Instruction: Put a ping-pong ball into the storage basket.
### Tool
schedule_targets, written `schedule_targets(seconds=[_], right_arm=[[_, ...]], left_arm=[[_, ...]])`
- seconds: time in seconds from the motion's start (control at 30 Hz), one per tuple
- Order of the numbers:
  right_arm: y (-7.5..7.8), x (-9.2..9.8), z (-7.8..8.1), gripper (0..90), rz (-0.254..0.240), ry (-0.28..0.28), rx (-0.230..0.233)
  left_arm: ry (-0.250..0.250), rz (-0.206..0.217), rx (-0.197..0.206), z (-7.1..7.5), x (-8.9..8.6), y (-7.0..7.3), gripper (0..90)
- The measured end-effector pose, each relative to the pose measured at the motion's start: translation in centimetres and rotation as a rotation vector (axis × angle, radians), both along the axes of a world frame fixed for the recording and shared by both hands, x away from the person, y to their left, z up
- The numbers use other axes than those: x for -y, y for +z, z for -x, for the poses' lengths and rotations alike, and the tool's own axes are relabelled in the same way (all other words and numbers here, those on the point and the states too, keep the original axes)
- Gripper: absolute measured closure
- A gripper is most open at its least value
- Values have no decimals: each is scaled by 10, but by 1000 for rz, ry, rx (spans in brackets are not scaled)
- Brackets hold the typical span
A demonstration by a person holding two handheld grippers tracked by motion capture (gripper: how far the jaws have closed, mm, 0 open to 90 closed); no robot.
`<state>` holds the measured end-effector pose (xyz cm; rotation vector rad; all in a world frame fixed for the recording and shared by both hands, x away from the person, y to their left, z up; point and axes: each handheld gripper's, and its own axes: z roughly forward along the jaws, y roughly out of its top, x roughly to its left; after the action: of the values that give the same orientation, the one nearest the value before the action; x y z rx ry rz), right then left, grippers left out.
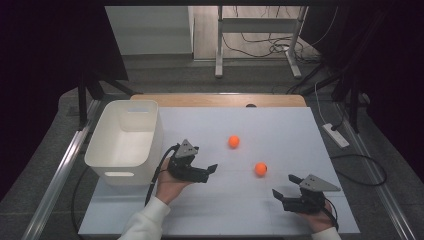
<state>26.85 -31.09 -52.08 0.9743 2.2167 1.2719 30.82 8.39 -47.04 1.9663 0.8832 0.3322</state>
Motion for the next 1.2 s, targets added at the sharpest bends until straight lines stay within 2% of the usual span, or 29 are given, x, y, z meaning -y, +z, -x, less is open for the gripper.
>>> schedule_targets(seconds=[0.43, 0.57, 0.93, 1.2], right_arm=[[0, 1, 0, 167, -2, -1, 0], [0, 1, 0, 167, -1, -1, 0], [0, 1, 0, 167, -1, -6, 2], [0, 1, -1, 168, 0, -8, 6]], left_arm=[[-3, -30, -11, -14, 10, 0, 99], [1, -23, -17, -18, 13, -1, 99], [-7, -58, -29, -28, 21, -3, 99], [-15, -62, -29, -33, 32, -3, 100]])
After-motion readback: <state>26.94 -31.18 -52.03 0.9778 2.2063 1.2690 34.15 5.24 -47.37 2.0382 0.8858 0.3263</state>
